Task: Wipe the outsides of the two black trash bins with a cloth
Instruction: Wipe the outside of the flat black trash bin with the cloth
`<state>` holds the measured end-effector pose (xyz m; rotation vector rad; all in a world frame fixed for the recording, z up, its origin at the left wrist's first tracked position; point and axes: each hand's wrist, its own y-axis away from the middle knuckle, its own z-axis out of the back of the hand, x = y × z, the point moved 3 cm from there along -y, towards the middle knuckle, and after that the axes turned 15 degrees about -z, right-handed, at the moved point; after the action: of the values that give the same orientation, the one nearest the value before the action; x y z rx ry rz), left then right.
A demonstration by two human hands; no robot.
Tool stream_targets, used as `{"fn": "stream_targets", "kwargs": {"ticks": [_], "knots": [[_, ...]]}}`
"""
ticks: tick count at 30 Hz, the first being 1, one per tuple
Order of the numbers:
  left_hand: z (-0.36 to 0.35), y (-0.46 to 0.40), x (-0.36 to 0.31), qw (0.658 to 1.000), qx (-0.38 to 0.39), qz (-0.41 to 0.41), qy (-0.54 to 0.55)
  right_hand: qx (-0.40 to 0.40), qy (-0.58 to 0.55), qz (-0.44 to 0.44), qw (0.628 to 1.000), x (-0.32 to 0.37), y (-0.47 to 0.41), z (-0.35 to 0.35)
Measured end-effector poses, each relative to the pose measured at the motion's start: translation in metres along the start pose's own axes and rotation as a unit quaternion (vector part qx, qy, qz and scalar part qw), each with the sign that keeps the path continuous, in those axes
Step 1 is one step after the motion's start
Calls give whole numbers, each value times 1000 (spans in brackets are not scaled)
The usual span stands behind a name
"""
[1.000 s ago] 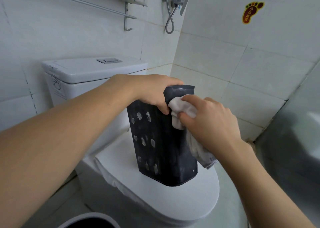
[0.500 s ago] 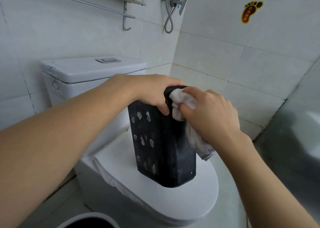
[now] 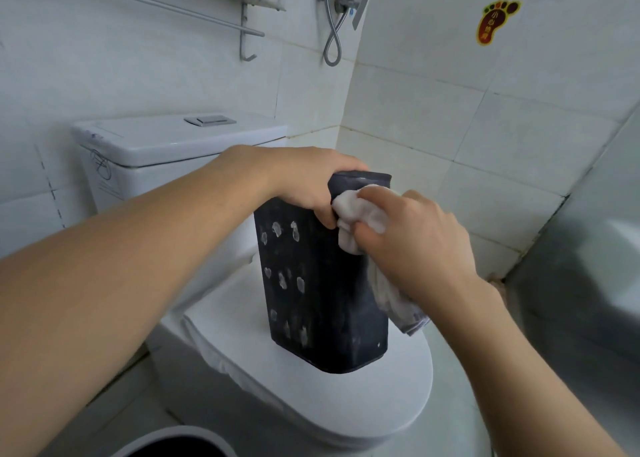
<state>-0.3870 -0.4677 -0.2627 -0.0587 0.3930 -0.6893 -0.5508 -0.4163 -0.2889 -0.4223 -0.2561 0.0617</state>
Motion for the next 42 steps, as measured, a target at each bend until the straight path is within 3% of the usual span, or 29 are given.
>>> {"fn": "stream_targets", "kwargs": {"ticks": [7, 15, 23, 31, 39, 42], "knots": [[2, 3, 5, 999, -8, 31, 9, 30, -28, -115, 992, -37, -15, -11], [1, -1, 0, 1000, -1, 22, 1, 7, -30, -22, 999, -4, 9, -8], [-1, -4, -2, 999, -4, 39, 9, 30, -50, -128, 990, -37, -11, -12], [-6, -13, -16, 1000, 18, -4, -3, -1, -52, -31, 998, -5, -5, 9], [-8, -15, -24, 999, 19, -1, -27, 38, -114, -156, 980, -49, -16, 1], [-12, -13, -21, 999, -29, -1, 15, 42, -138, -176, 974, -56, -13, 0]]}}
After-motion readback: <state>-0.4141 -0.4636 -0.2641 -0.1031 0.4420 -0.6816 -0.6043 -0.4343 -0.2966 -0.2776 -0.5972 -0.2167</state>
